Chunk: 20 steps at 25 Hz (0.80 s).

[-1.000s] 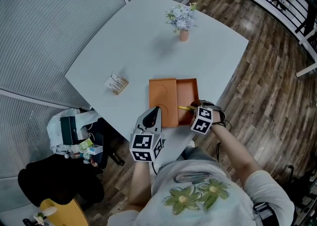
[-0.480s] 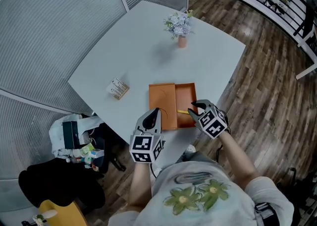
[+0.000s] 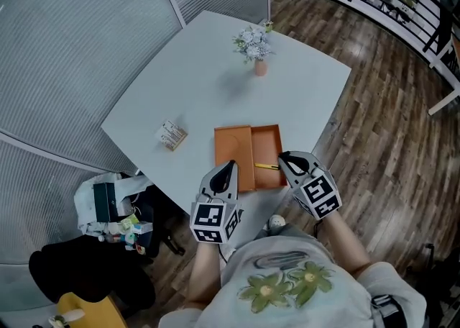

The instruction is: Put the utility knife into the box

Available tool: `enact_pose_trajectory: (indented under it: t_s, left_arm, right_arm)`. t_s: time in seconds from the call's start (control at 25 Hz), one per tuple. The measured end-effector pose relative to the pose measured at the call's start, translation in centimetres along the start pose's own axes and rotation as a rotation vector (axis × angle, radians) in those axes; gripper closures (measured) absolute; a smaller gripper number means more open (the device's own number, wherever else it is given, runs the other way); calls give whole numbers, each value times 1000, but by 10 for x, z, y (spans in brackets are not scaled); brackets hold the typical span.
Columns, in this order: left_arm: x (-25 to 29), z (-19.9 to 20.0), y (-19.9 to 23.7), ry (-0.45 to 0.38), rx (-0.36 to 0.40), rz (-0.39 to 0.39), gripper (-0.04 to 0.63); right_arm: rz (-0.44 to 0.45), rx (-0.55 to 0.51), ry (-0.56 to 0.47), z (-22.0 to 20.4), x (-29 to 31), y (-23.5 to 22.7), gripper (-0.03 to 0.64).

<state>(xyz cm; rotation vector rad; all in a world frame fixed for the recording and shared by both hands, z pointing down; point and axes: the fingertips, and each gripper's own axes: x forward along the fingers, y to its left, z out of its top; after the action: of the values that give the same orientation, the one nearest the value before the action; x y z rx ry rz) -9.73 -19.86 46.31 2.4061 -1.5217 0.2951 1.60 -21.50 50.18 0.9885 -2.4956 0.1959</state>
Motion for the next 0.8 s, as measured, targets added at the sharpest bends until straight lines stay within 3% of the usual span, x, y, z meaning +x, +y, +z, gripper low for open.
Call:
enact_pose_trajectory:
  t_s: [0.36,0.8]
  left_arm:
    - [-3,0,-26,3,27,-40,594]
    - [-5,6,-42,-5,57,-66,594]
  right_arm:
    - [-54,30,-179,27,-37,1,614]
    - [-54,9,-222,39,-52,8,615]
